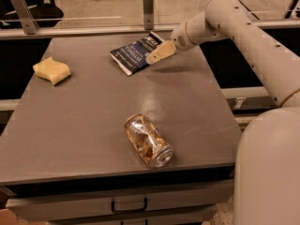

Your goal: Pick blue chip bag

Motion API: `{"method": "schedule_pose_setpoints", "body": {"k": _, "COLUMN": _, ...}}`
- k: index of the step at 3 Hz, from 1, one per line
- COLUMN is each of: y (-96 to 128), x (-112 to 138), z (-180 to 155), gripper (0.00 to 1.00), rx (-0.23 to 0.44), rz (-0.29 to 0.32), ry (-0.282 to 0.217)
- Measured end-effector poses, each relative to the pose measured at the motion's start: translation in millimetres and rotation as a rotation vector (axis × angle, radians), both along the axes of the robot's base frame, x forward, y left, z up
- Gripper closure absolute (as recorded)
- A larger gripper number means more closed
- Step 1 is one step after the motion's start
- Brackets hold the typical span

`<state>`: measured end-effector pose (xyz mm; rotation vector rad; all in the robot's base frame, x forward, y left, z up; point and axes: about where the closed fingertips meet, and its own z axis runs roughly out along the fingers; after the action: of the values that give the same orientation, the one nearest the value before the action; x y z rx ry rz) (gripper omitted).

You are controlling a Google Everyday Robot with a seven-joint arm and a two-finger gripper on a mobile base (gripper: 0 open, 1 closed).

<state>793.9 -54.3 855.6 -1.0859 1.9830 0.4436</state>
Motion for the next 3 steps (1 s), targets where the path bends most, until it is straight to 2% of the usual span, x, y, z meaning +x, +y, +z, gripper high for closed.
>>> {"method": "schedule_pose_setpoints", "body": {"k": 1, "y": 5.5, "x": 7.5, "z": -8.9, "gripper": 0.18, "rx": 0.021, "rz": -0.013, "ry": 0.017}}
{"method": "schedule_pose_setpoints", "body": {"k": 3, "y": 11.8, "x": 4.6, "z": -15.4, "gripper": 0.65, "rx": 0.038, "rz": -0.014, "ry": 0.043}}
